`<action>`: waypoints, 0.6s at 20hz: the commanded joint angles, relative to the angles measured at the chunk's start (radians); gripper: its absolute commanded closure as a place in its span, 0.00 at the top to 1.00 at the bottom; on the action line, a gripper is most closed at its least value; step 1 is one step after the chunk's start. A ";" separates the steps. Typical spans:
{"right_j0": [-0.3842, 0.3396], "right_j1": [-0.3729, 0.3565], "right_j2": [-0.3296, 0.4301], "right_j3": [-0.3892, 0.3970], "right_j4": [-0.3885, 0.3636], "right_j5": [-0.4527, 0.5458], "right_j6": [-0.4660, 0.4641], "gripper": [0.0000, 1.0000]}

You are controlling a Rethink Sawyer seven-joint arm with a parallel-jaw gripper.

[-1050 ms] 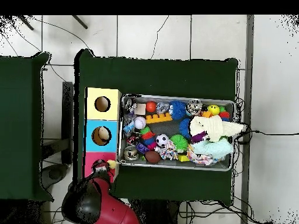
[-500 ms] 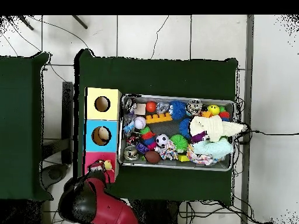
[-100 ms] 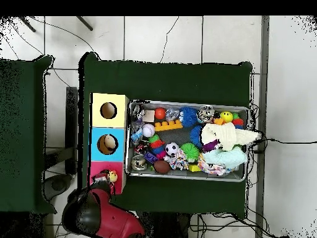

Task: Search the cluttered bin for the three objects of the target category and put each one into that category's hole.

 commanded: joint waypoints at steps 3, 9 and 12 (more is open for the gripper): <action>0.068 0.146 -0.020 -0.036 0.071 -0.090 0.243 1.00; 0.009 0.073 0.020 -0.007 0.046 -0.038 0.264 1.00; -0.016 0.048 0.030 0.012 0.024 -0.034 0.268 1.00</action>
